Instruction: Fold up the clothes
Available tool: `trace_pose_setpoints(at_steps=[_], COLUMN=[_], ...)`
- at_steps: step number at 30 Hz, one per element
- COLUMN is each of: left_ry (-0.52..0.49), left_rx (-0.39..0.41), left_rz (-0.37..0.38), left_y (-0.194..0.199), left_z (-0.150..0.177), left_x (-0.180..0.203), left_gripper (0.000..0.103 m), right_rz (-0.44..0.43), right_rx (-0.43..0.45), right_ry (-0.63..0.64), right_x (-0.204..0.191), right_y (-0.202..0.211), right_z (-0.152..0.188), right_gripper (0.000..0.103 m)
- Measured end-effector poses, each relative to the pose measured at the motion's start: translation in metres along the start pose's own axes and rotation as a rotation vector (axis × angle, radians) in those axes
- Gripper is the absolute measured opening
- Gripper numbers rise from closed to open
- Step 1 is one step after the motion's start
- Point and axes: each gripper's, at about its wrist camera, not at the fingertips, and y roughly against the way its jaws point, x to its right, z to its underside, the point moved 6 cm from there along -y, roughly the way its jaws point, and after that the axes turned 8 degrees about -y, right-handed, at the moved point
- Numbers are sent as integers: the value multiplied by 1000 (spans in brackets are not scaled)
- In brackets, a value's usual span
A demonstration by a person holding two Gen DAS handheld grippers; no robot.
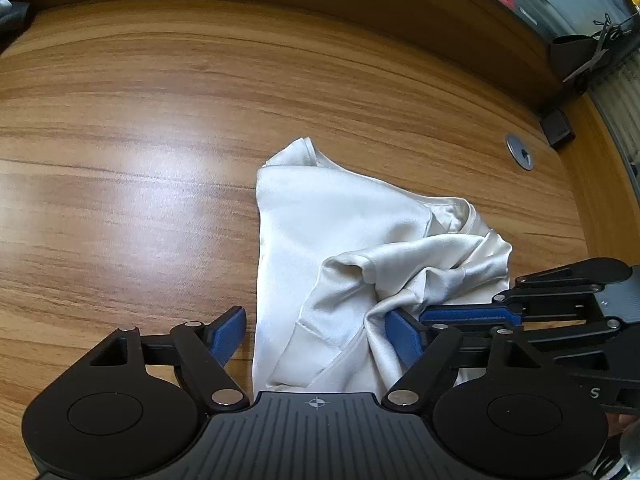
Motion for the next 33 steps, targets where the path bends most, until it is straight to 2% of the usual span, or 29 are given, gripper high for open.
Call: trace_pose_setpoints(at_steps=[2,4,8,11,13,15,18,22,23,29,33], left_ry=[17,19,2,-1,-1,6,22,21,20,31,55], left_rx=[-5,-8,-9,-9,-5,-1,5,13,12,27,42], left_rz=[14,22,26,36,43,55,75,95,101,121,145], left_y=[-1,-3,-5,-6,-6,-6,-7,-9,-10,-10,-6], left_z=[0,0,0,0,0,1,3,2,1,1,7], left_x=[-2,-3,-3,-5,-6,-6,-7,-5,-4,0,-1], left_gripper=[81,82,84,84,84,83,82,81,77,71,67], right_rz=[-1,-5,-3,-4,3,21,59,87,82,24,-5], right_rx=[-1,-1,0,47,96,135,143,79,68,29,27], right_ry=[-7,-15,-57,-92,-106,-123,-187,-289,-302,-379,-385], right_x=[0,-1,0,3,6,14,35,59,62,61,52], right_y=[1,3,10,29,48,64,73,53,47,20,3], right_z=[0,1,1,1,2,5,12,25,29,36,35], right_gripper=[12,19,23,42,69,77,88,88,88,88,84])
